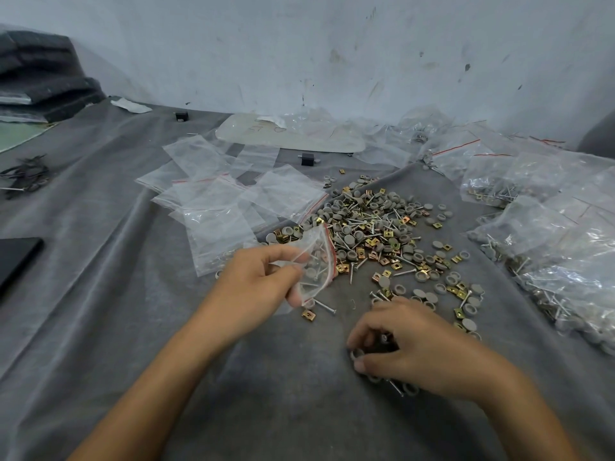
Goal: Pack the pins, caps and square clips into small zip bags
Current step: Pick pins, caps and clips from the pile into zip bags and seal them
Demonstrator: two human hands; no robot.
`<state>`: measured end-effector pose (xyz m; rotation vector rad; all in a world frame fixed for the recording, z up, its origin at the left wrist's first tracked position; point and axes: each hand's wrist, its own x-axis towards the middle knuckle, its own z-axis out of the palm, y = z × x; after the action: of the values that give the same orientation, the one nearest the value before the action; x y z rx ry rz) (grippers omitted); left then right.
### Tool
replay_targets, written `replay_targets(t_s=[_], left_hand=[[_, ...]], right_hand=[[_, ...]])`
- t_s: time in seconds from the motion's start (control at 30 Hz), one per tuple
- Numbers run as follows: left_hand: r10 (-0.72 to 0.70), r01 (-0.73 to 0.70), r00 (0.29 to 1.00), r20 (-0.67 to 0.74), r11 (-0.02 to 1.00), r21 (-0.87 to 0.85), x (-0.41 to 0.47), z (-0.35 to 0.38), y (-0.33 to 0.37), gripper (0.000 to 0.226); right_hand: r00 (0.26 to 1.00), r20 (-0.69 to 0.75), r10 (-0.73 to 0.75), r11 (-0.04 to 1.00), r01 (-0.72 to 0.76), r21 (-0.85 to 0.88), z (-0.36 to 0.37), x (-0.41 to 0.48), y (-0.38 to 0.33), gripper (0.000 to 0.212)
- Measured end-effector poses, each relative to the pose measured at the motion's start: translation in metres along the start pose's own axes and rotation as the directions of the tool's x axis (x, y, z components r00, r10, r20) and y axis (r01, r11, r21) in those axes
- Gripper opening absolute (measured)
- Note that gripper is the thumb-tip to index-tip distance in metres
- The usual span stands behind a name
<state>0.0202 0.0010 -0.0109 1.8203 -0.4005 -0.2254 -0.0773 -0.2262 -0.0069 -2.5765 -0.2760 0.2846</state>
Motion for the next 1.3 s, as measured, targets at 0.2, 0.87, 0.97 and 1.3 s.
replay_targets(t_s=[0.2,0.87,0.97,1.3], left_hand=[[0.005,-0.005,0.999,0.032,1.0,0.021,-0.001,0.004,-0.004,0.022],[0.035,-0.039,0.997,0.062,0.997,0.063,-0.006,0.006,0.0,0.019],[0.038,-0.042,0.997,0.063,0.997,0.064,-0.006,0.006,0.001,0.02],[0.043,-0.062,0.994,0.1,0.978,0.201,-0.007,0.012,-0.005,0.02]], right_hand=[[0.998,-0.062,0.019,0.999,-0.021,-0.028,-0.001,0.002,-0.005,0.01],[0.997,-0.058,0.052,0.998,-0.054,-0.03,-0.006,-0.001,0.001,0.015],[0.998,-0.038,0.049,0.995,-0.052,-0.082,-0.008,-0.004,0.006,0.018],[0.94,-0.337,0.053,0.956,0.05,0.29,0.0,0.002,0.004,0.011]])
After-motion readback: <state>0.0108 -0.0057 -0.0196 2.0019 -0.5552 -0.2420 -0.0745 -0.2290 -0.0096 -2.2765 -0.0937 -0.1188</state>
